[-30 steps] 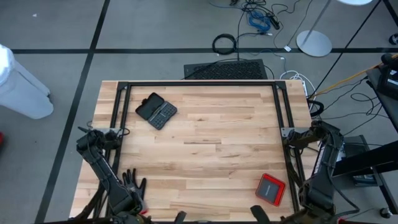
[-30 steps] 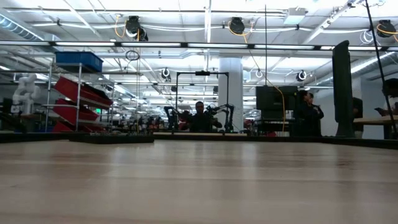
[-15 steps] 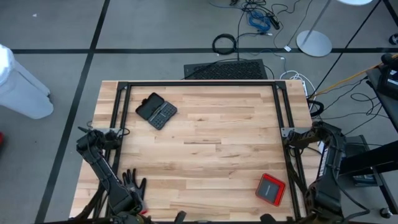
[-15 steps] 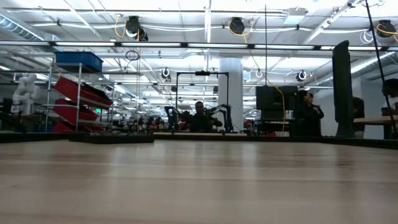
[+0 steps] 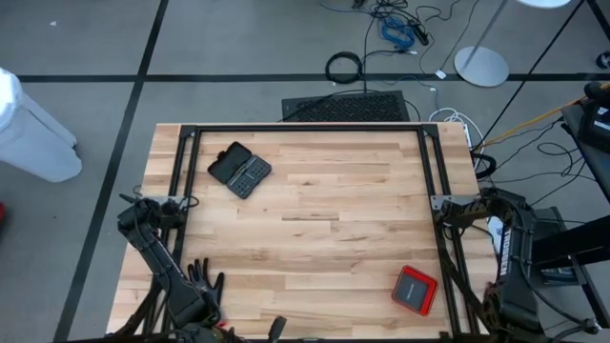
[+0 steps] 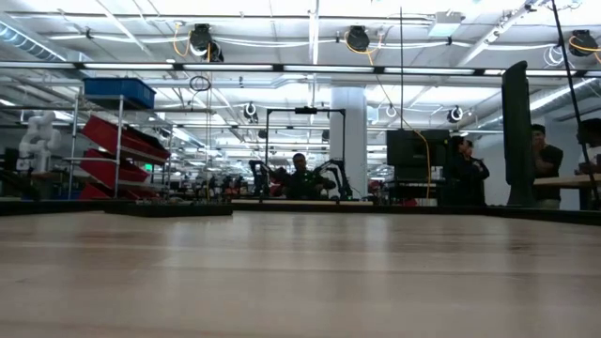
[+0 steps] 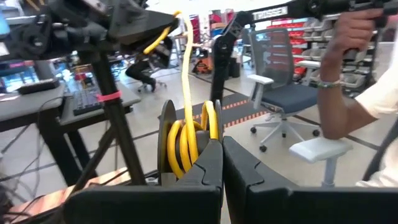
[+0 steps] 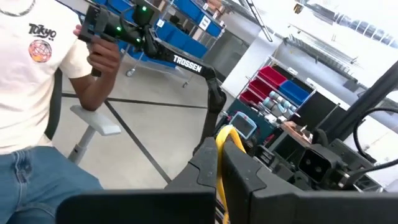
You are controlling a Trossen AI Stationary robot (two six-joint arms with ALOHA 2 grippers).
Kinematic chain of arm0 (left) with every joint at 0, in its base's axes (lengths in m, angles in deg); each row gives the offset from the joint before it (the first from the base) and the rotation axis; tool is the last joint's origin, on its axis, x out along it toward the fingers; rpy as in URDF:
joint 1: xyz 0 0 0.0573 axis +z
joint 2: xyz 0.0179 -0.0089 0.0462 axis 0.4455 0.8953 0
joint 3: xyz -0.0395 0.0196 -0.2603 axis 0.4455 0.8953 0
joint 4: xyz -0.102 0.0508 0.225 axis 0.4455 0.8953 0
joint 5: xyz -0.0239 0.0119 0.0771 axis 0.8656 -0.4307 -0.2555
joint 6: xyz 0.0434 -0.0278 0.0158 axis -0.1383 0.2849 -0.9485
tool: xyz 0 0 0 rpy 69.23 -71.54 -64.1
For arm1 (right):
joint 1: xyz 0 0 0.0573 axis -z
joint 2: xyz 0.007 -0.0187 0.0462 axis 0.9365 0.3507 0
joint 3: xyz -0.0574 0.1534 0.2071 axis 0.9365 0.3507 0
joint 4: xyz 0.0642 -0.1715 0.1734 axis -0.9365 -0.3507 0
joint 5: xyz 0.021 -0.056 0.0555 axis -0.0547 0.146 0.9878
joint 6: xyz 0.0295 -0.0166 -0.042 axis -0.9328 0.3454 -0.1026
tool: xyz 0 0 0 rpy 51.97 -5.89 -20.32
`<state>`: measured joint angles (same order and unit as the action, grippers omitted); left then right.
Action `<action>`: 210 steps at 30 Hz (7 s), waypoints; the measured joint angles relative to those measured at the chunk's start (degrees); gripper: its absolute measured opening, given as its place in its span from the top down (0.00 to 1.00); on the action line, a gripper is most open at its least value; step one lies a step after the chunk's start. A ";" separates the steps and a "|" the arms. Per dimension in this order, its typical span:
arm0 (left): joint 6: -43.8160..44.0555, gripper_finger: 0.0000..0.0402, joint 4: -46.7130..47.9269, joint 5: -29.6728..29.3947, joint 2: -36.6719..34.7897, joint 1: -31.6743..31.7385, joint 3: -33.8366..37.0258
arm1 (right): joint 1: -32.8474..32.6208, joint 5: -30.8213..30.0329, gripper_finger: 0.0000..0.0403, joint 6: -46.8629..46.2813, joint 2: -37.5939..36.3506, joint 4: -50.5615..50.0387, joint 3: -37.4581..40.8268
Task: Coil cords
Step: Coil the yellow wire onto the spool
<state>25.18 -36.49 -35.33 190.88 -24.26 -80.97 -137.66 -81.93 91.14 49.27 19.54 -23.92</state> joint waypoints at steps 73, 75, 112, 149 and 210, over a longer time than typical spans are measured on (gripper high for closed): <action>-25.43 1.00 -14.75 -15.09 -0.87 -10.34 0.09 | 16.02 18.40 1.00 -39.59 0.92 -26.89 -0.07; -24.89 1.00 -14.89 -15.09 -0.90 -10.35 0.09 | 15.56 16.77 1.00 -39.38 0.56 -27.11 -0.02; -25.55 1.00 -15.00 -19.82 -0.96 -11.32 -0.02 | 1.45 -0.21 1.00 -38.36 -2.54 -27.12 0.02; -26.08 1.00 -16.07 -19.10 -0.96 -11.67 -0.02 | 0.23 -1.29 1.00 -45.23 -2.47 -33.78 0.02; -30.10 1.00 -7.48 15.55 -0.70 -3.94 0.04 | 31.48 46.78 1.00 -25.30 11.34 -18.79 0.02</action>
<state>-4.92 -43.98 -19.77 190.18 -28.20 -80.93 -106.18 -35.15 65.84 60.61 0.75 -23.90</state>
